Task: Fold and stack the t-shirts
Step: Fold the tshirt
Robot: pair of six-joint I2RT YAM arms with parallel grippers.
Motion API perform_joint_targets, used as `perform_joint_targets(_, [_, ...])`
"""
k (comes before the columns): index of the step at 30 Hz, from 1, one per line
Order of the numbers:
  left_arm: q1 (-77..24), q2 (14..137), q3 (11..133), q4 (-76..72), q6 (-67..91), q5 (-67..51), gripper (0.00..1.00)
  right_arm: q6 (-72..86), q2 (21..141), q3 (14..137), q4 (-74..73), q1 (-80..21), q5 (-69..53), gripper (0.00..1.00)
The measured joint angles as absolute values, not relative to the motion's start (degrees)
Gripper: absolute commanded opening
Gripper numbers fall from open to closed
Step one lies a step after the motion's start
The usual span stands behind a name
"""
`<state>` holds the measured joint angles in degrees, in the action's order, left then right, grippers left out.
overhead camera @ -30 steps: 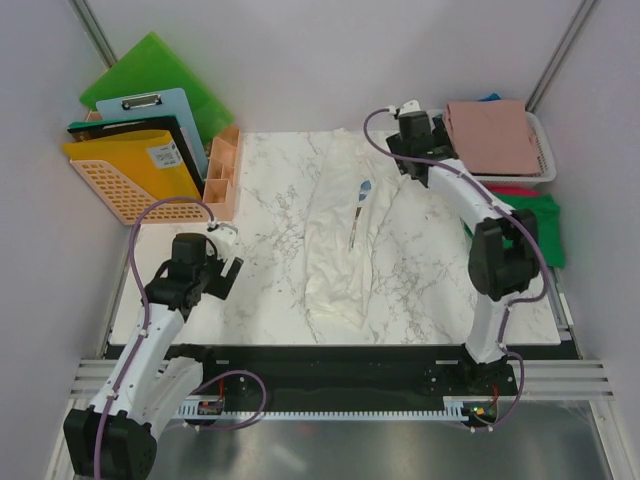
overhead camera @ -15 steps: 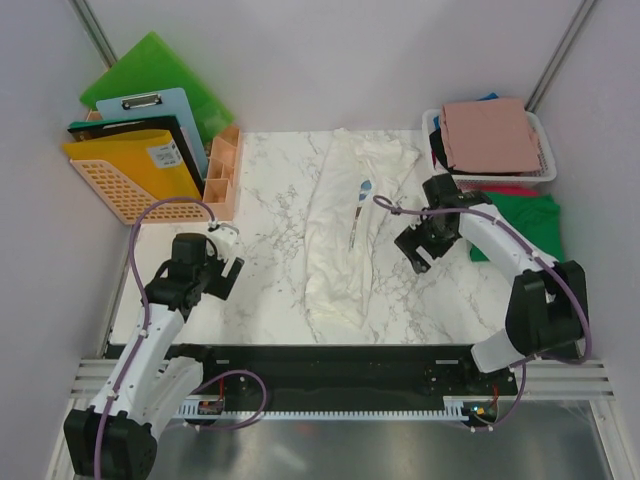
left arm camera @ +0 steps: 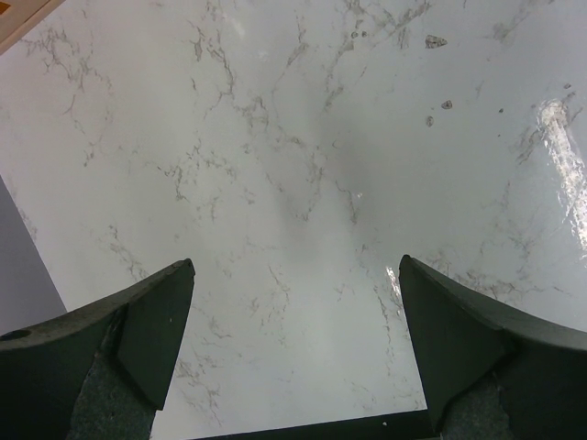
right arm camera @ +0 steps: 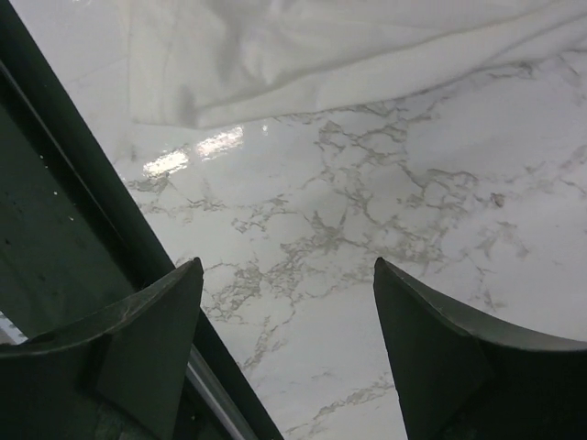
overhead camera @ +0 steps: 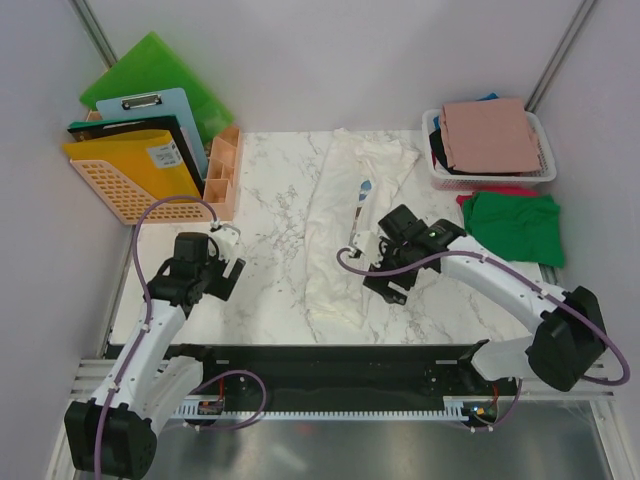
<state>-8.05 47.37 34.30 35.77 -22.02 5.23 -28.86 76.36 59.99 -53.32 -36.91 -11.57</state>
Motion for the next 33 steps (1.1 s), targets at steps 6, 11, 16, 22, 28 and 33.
perform_joint_targets(6, [-8.1,47.4,34.3,35.8,-22.0,5.4,1.0,-25.0,84.3,61.8,-49.2,-45.4,-12.0,0.77])
perform_joint_targets(11, [-8.1,47.4,34.3,35.8,-22.0,5.4,1.0,-21.8,92.5,65.4,-45.2,-52.2,-11.9,0.73])
perform_joint_targets(16, [-8.1,47.4,34.3,35.9,-22.0,5.4,1.0,-20.3,97.6,67.0,-43.3,-57.7,-11.7,0.71])
perform_joint_targets(22, [-8.1,47.1,34.3,35.9,-22.0,5.4,1.0,-19.5,100.9,68.1,-41.7,-58.2,-11.6,0.31])
perform_joint_targets(28, [-8.1,47.1,34.3,35.9,-22.0,5.4,1.0,-19.0,101.1,68.5,-40.6,-58.4,-10.3,0.36])
perform_joint_targets(33, [-8.1,47.1,34.3,35.9,-22.1,5.4,1.0,-19.0,100.3,68.5,-39.8,-58.4,-9.0,0.0])
